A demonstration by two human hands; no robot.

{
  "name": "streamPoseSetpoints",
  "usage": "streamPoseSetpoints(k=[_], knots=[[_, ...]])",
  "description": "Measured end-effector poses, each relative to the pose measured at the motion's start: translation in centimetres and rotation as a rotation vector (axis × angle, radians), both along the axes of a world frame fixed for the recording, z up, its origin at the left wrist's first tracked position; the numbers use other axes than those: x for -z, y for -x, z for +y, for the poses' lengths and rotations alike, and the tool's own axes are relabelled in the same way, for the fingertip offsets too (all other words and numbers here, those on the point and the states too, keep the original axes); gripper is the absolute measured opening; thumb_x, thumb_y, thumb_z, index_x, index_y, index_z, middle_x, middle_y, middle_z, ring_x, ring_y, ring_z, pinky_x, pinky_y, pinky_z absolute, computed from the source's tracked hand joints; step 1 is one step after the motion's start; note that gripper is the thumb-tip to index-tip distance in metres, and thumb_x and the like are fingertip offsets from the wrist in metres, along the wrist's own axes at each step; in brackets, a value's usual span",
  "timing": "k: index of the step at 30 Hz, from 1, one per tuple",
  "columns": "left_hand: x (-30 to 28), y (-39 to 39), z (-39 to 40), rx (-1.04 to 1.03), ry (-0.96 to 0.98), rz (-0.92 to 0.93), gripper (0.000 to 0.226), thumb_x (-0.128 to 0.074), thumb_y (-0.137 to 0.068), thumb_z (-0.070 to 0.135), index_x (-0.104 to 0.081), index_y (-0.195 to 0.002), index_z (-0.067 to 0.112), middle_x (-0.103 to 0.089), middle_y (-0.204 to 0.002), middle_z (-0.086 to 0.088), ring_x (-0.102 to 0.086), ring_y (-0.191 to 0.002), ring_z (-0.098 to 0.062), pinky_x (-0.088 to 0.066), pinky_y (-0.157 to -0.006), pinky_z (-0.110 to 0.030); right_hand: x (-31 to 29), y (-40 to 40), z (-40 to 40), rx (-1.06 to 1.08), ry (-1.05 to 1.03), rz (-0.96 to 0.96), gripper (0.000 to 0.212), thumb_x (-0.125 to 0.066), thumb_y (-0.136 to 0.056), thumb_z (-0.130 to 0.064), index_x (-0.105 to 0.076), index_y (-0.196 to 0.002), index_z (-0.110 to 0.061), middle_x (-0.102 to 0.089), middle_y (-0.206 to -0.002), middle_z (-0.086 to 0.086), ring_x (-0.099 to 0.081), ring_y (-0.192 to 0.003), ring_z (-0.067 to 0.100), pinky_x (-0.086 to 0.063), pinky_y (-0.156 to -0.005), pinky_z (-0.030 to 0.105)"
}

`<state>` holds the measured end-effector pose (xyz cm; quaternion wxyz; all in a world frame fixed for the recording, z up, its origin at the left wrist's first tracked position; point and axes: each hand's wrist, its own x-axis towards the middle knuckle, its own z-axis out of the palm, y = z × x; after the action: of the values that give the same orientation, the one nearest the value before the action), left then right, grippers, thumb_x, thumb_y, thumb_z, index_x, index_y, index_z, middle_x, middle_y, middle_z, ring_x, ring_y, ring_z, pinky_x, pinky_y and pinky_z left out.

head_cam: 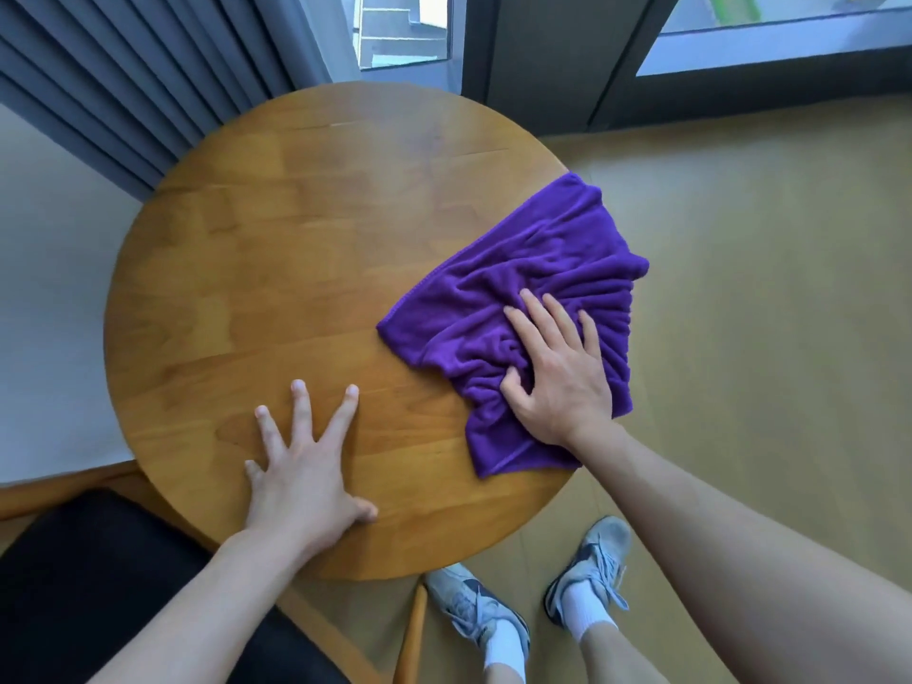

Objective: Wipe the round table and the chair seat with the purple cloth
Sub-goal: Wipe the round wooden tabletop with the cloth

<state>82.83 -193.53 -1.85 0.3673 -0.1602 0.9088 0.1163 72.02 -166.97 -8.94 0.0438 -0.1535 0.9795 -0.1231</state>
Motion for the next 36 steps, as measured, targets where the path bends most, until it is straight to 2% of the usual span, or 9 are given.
streamPoseSetpoints(k=[3,7,11,19,24,26,28,33,36], knots=[[1.0,0.4,1.6,-0.126,-0.065,0.276,0.076,-0.059,-0.097,0.040,-0.018,-0.162,0.041,0.011,-0.172,-0.003,0.009,-0.158,-0.025,-0.012,-0.127,-0.054,0.1,-0.1,0.1,0.014,-0.018,0.004,0.074,-0.045,-0.085,-0.047,-0.040,-0.155,-0.024,-0.026,-0.168,-0.004,-0.018,-0.156,0.019,-0.009,-0.126,0.052],[3.2,3.7,5.7,-0.040,-0.104,0.475,0.069,-0.051,-0.098,0.029,-0.026,-0.162,0.033,0.004,-0.173,-0.005,0.006,-0.159,-0.022,0.001,-0.128,-0.042,0.2,0.1,-1.1,0.361,-0.035,-0.055,0.076,-0.040,-0.085,-0.047,-0.028,-0.158,-0.030,-0.013,-0.170,-0.009,-0.006,-0.157,0.022,-0.001,-0.124,0.060],[5.7,6.3,8.8,-0.122,-0.042,0.588,0.069,-0.048,-0.097,0.029,-0.026,-0.162,0.032,0.000,-0.173,-0.008,0.003,-0.159,-0.029,0.003,-0.127,-0.051,0.4,0.5,-1.6,0.485,-0.047,-0.108,0.081,-0.030,-0.085,-0.047,-0.016,-0.162,-0.028,0.001,-0.172,-0.006,0.005,-0.158,0.026,-0.004,-0.121,0.067],[7.9,5.6,9.1,-0.064,0.117,0.728,0.078,-0.042,-0.084,0.036,-0.031,-0.160,0.026,-0.011,-0.171,-0.016,-0.009,-0.158,-0.036,-0.006,-0.125,-0.060,0.5,1.4,-0.4,0.174,-0.168,-0.100,0.085,-0.032,-0.087,-0.049,-0.009,-0.164,-0.019,0.002,-0.171,0.011,0.006,-0.157,0.036,0.002,-0.121,0.067],[8.1,5.8,9.0,-0.065,0.142,0.758,0.078,-0.044,-0.083,0.036,-0.033,-0.160,0.024,-0.012,-0.171,-0.016,-0.010,-0.158,-0.036,-0.007,-0.125,-0.061,0.3,5.4,1.9,-0.398,-0.225,-0.023,0.087,-0.041,-0.086,-0.052,-0.017,-0.163,-0.020,-0.007,-0.171,0.010,-0.002,-0.158,0.033,-0.004,-0.122,0.065],[8.2,5.8,9.0,-0.068,0.148,0.767,0.078,-0.045,-0.082,0.036,-0.035,-0.158,0.023,-0.013,-0.171,-0.016,-0.010,-0.158,-0.035,-0.006,-0.125,-0.060,0.4,6.7,2.3,-0.516,-0.220,-0.001,0.085,-0.041,-0.085,-0.050,-0.021,-0.162,-0.023,-0.011,-0.171,0.005,-0.006,-0.158,0.030,-0.005,-0.122,0.064],[8.1,5.8,9.0,-0.070,0.139,0.766,0.078,-0.045,-0.081,0.037,-0.036,-0.157,0.023,-0.013,-0.171,-0.015,-0.010,-0.158,-0.034,-0.005,-0.125,-0.059,0.3,6.3,2.0,-0.424,-0.203,0.017,0.084,-0.043,-0.084,-0.049,-0.023,-0.162,-0.027,-0.015,-0.171,0.000,-0.010,-0.158,0.027,-0.006,-0.123,0.063],[7.9,5.7,8.9,-0.087,0.132,0.747,0.078,-0.044,-0.081,0.037,-0.036,-0.158,0.026,-0.013,-0.172,-0.012,-0.009,-0.158,-0.032,-0.006,-0.126,-0.058,-0.2,2.2,-2.3,0.200,-0.137,-0.090,0.082,-0.038,-0.086,-0.045,-0.019,-0.163,-0.026,-0.007,-0.172,-0.001,-0.003,-0.158,0.028,-0.003,-0.122,0.065],[7.8,5.8,8.8,-0.081,0.140,0.736,0.079,-0.043,-0.081,0.037,-0.034,-0.158,0.025,-0.014,-0.171,-0.013,-0.010,-0.158,-0.033,-0.008,-0.126,-0.058,0.0,-0.4,-3.8,0.163,-0.156,-0.128,0.084,-0.038,-0.087,-0.045,-0.016,-0.163,-0.015,-0.004,-0.172,0.011,-0.001,-0.157,0.035,-0.004,-0.121,0.068]])
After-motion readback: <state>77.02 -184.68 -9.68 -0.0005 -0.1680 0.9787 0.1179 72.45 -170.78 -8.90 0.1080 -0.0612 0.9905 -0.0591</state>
